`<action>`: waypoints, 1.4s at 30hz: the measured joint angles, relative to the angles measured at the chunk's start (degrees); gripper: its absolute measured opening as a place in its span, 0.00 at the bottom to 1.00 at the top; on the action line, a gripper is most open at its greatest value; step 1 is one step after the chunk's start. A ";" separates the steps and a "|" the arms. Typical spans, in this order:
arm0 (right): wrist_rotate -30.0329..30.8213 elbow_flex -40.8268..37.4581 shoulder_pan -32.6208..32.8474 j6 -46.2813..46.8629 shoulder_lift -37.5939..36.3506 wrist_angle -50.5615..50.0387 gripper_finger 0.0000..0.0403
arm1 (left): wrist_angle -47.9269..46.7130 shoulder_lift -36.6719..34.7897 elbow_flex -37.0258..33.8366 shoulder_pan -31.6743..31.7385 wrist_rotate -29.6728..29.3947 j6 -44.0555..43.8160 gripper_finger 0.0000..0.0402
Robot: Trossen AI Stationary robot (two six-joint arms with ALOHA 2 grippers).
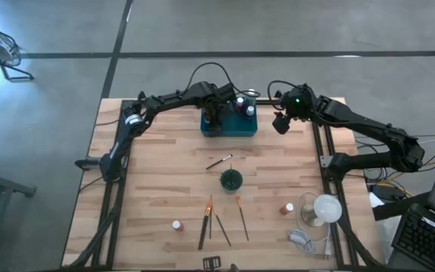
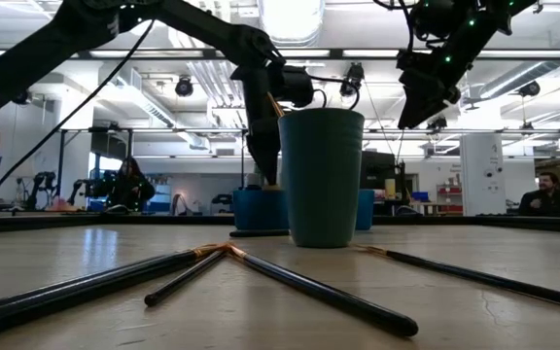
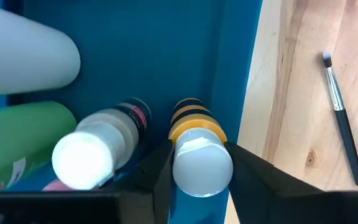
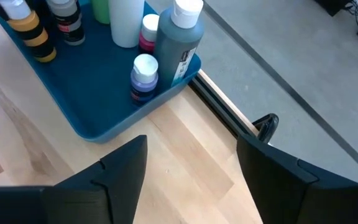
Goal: Pick & Place Paint Supplies
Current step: Put the yellow paint bottle into the blue bin, then put the orange paint bottle into the blue bin
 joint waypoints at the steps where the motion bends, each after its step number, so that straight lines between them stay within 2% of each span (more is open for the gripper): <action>1: -0.01 -0.22 0.00 0.16 0.00 -0.01 0.62 | 0.31 0.01 0.01 -0.02 -0.01 0.09 0.37; 5: 0.00 -1.29 0.00 0.28 0.02 0.02 0.66 | 0.47 0.10 0.01 -0.02 0.00 0.10 0.51; 9: 0.00 -2.58 0.00 0.35 0.04 0.26 0.69 | 0.43 0.10 0.01 -0.06 -0.04 0.12 0.58; 21: -0.02 -3.54 0.00 0.94 0.04 0.39 0.78 | -1.08 0.14 3.51 -0.08 -1.22 0.42 0.60; 31: 0.00 -3.54 0.00 0.77 0.04 0.39 0.83 | -17.85 -0.65 16.90 -0.19 -4.22 -0.99 0.59; 33: 0.00 -3.54 0.00 0.77 0.04 0.39 0.84 | -19.65 -2.30 19.06 -0.40 -4.18 -1.79 0.59; 36: 0.00 -3.54 0.00 0.20 0.04 0.36 0.86 | -19.18 -7.74 17.41 -0.57 -4.01 -3.27 0.59; 42: -0.02 -3.54 0.00 -1.92 0.04 0.26 0.88 | -10.98 -20.64 6.56 -1.00 -3.68 -9.28 0.59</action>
